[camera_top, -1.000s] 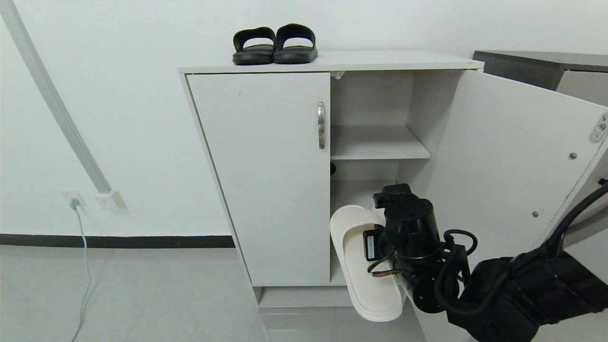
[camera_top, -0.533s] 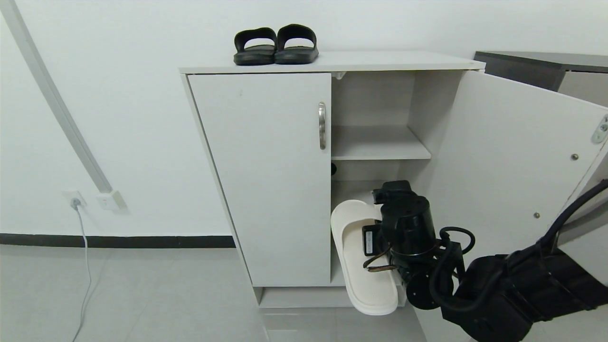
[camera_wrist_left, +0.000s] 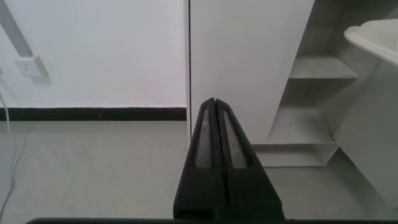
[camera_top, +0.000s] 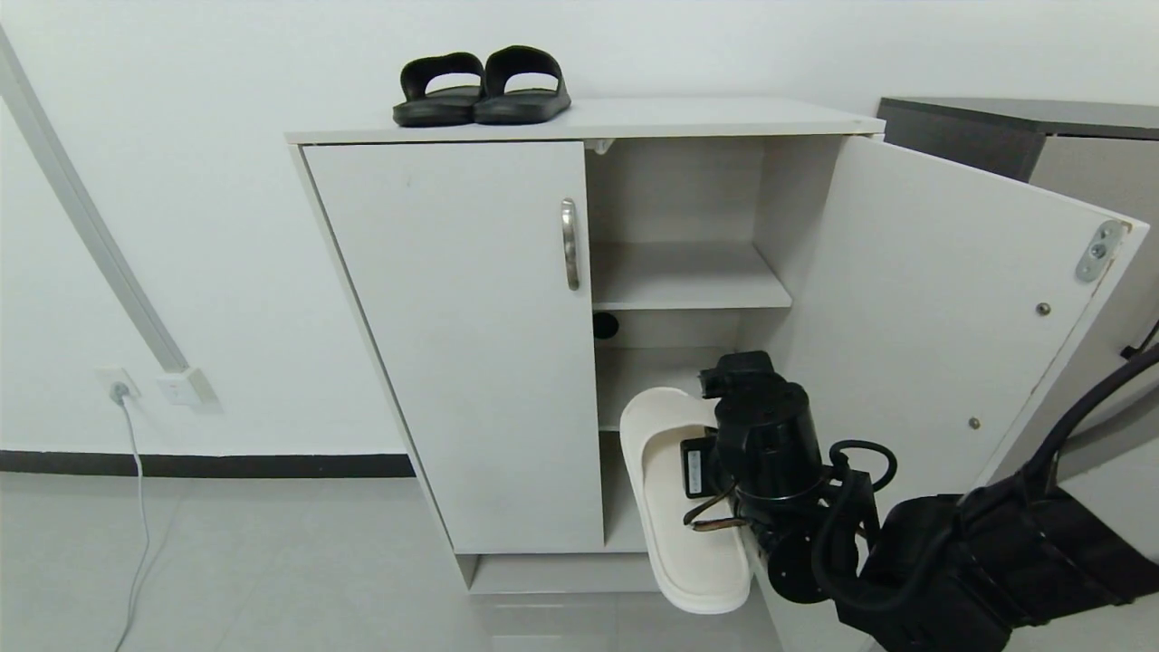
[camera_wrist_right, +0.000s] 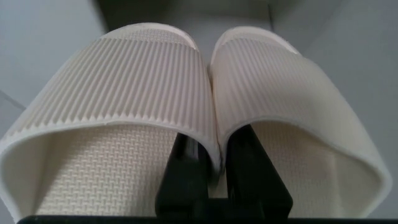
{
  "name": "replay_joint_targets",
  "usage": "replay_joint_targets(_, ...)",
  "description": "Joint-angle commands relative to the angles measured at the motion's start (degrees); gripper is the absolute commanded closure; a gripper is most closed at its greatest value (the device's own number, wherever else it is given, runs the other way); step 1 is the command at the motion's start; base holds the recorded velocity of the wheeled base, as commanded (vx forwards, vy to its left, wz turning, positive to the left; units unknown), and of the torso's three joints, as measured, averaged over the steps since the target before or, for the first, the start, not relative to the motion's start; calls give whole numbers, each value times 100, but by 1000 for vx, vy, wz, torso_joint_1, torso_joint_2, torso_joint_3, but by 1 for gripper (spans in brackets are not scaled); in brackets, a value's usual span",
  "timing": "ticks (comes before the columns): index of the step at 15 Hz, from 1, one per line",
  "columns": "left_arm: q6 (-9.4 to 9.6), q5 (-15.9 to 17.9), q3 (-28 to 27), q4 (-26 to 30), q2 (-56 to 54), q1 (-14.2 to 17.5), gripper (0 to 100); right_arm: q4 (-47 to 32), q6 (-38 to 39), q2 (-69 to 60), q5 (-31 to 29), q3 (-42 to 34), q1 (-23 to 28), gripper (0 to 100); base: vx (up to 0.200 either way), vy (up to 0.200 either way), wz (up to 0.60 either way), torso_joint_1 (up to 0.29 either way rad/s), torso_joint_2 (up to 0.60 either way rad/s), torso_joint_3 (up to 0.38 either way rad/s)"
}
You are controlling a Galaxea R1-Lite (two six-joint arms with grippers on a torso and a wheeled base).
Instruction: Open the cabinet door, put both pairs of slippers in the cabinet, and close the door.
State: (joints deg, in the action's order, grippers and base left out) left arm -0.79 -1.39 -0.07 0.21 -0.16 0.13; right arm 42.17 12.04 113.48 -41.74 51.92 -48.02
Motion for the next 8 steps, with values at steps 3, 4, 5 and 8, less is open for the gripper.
replay_joint_targets(3,-9,-2,-1,-3,16,-5,100,11,-9,130,-1,-86,38,100,0,0,0,0,0,0)
replay_joint_targets(4,-9,-2,-1,-3,16,-5,100,37,-35,209,-1,-112,109,100,0,0,0,0,0,0)
replay_joint_targets(5,-9,-2,-1,-3,16,-5,100,46,-35,245,17,-112,188,100,0,0,0,0,0,0)
replay_joint_targets(8,-9,-2,-1,-3,16,-5,100,46,-35,306,43,-112,337,100,0,0,0,0,0,0)
